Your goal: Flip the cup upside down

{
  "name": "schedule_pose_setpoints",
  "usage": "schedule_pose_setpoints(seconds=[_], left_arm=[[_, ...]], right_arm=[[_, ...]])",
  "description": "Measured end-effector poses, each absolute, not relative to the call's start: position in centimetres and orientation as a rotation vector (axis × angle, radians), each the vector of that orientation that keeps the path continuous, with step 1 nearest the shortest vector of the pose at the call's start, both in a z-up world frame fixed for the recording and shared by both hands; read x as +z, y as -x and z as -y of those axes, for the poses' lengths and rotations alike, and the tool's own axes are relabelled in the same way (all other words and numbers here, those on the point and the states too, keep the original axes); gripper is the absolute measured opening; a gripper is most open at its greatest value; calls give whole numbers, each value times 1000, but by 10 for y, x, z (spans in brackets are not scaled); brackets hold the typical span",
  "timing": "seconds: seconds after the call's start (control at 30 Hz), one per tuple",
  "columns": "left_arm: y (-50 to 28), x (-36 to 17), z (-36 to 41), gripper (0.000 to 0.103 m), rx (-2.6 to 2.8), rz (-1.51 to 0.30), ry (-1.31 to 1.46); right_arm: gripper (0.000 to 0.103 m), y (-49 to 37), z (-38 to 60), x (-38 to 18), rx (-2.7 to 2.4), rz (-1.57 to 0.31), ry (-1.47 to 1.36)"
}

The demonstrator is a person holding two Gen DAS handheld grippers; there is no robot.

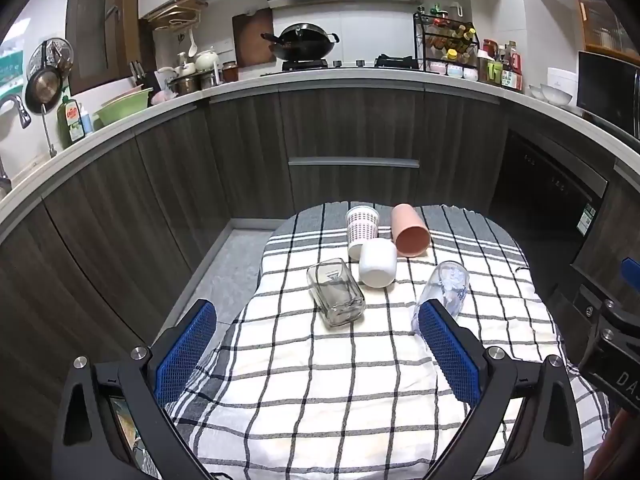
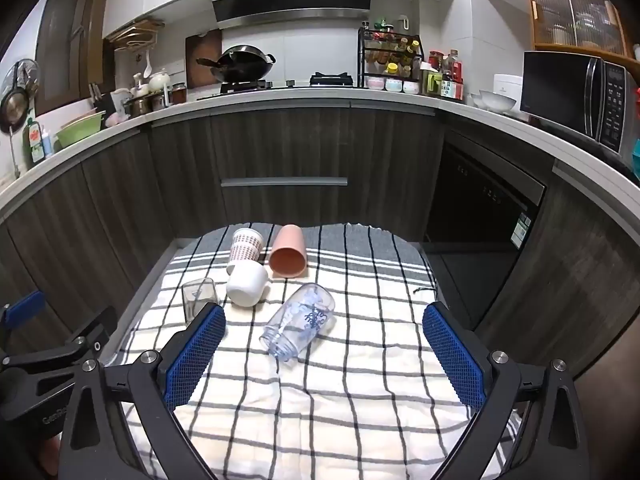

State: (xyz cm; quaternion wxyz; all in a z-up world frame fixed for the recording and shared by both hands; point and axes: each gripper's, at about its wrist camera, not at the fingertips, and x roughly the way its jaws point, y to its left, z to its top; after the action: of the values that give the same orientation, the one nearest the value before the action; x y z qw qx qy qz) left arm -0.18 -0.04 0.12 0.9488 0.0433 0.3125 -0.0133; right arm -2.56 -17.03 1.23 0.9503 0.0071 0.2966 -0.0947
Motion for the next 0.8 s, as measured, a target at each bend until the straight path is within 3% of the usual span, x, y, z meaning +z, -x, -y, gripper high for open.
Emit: schedule_pose_setpoints(seconds=[0.8], left_arm=[[-1, -10, -3, 103, -29, -684, -75]], right_arm=[[99, 27, 172, 8, -206, -609, -22]])
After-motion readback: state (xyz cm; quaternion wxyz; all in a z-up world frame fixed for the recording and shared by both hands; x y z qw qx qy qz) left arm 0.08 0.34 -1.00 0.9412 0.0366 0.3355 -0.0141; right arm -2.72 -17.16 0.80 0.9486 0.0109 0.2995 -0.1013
